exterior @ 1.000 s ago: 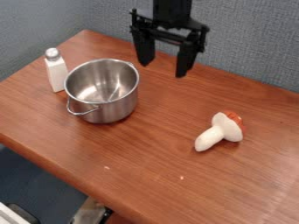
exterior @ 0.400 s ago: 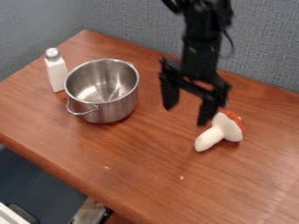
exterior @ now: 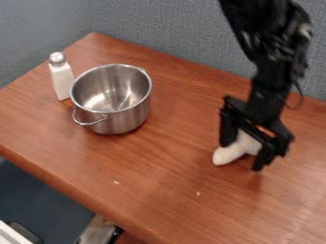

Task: Put the mushroom in the metal pot

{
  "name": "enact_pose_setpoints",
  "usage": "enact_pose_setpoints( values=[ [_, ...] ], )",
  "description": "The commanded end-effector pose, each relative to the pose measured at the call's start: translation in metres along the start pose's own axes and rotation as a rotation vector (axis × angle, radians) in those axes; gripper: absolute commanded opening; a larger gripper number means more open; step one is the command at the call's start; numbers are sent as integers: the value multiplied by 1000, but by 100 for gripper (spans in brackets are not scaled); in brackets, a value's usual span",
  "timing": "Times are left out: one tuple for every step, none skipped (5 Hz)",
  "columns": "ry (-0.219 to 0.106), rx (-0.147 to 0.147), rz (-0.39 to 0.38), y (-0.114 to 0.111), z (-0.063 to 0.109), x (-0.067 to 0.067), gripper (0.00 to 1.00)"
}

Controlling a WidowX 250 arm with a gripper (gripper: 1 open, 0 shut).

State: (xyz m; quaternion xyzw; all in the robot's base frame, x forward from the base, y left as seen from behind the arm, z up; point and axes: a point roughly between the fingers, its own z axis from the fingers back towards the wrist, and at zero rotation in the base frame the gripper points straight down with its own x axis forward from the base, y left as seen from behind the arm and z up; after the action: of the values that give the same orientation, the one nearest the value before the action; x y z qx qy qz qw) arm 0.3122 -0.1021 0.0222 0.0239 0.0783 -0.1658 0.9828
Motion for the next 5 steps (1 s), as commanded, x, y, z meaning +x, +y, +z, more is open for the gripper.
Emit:
enact_pose_setpoints(
  values=[
    [-35,21,-30,-11,4,22,100],
    [-11,11,-57,-11,0,18,0],
    [10,2,-83,-10,-5,11,0],
    [31,-1,-24,-5,6,12,0],
    [50,-2,30,0,17,13,0]
  ],
)
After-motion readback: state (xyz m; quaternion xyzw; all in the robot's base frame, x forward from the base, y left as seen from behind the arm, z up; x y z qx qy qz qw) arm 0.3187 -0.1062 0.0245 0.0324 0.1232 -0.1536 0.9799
